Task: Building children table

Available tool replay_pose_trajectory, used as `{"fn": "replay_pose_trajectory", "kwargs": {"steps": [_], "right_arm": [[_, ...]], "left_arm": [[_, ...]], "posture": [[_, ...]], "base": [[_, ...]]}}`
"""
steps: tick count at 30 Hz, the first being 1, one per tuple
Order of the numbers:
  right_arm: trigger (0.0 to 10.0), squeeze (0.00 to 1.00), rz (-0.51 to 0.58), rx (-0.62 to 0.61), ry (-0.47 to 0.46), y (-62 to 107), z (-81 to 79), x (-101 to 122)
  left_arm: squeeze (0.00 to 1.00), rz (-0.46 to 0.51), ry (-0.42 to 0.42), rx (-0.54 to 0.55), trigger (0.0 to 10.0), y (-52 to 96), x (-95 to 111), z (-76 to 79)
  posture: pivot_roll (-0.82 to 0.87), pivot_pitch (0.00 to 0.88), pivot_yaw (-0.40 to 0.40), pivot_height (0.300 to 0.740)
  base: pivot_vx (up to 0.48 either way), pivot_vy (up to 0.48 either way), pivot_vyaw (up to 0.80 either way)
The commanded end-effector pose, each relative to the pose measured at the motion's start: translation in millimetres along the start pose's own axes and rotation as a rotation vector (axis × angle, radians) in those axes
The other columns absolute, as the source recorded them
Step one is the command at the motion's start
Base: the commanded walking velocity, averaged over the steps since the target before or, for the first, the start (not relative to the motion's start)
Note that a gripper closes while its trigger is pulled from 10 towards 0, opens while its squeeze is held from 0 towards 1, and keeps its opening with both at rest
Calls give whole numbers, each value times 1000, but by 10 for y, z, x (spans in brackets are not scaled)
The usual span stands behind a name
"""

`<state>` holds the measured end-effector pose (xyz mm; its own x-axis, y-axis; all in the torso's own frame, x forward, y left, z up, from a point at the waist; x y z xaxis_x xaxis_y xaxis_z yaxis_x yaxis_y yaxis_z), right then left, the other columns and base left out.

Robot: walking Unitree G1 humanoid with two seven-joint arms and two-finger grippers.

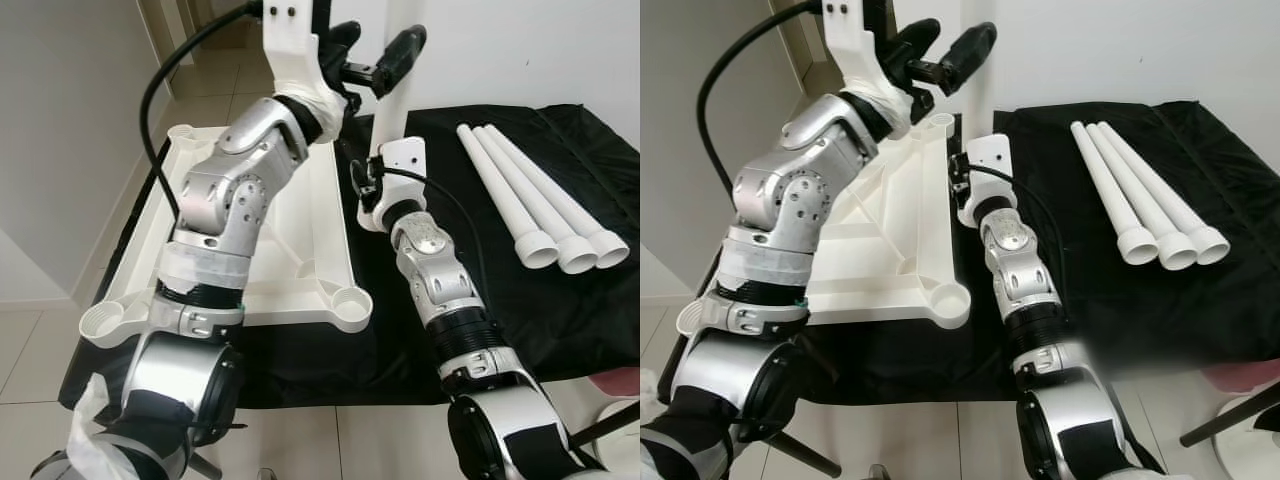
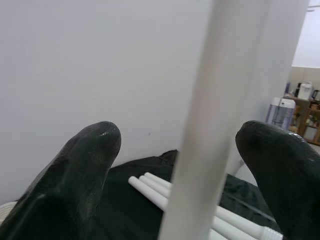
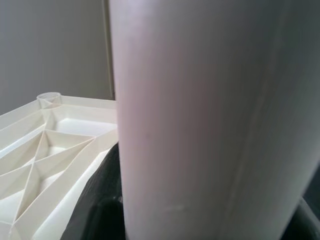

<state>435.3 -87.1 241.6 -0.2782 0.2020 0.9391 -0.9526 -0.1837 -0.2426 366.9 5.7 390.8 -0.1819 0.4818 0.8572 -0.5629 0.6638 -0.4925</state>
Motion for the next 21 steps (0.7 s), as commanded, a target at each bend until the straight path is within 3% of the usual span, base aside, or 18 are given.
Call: {"fn": "replay_pose_trajectory", "kwargs": {"steps": [1, 4, 5, 6, 8, 11, 16, 21], "right_arm": [[10000, 0, 5, -27, -30, 22, 38, 9], [10000, 0, 10, -50, -33, 35, 87, 11], [10000, 0, 17, -84, -53, 63, 160, 6], [10000, 0, 17, -84, -53, 63, 160, 6], [10000, 0, 36, -135, -92, 117, 274, 16], [10000, 0, 58, -171, -106, 165, 358, 40], [10000, 0, 76, -186, -108, 213, 406, 57], [10000, 0, 92, -195, -111, 264, 443, 63]], "left_arm": [[0, -1, -25, -6, 10000, 57, 27, -43], [0, -3, -45, 16, 10000, 83, 35, -106], [0, 0, -64, 57, 10000, 141, 58, -229], [0, 0, -64, 57, 10000, 141, 58, -229], [0, -1, -90, 121, 10000, 258, 100, -429], [0, -20, -118, 177, 10000, 394, 107, -612], [0, -62, -159, 244, 10000, 569, 44, -798], [0, -82, -190, 283, 10000, 697, -27, -889]], "posture": [[-43, 0, 75, 740], [-43, 0, 75, 740], [-43, 0, 77, 740], [-43, 0, 77, 740], [-43, 0, 79, 740], [-45, 0, 78, 740], [-48, 0, 76, 740], [-50, 0, 70, 740]], "base": [[0, 0, 0], [0, 0, 0], [0, 0, 0], [0, 0, 0], [0, 0, 0], [0, 0, 0], [0, 0, 0], [0, 0, 0]]}}
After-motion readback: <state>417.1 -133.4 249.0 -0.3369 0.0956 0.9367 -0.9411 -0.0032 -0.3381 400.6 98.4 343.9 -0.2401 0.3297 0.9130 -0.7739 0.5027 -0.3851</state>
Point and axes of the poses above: a point about 5 cm out from each wrist's last joint towards the gripper, its own y axis pointing back from the gripper into the wrist, its own x axis along the axis of the wrist's last joint, z = x × y, the point moved 6 cm from there along -y, pointing out of the wrist towards the gripper, and after that the axes turned 8 degrees about y, right-handed, at the moved point
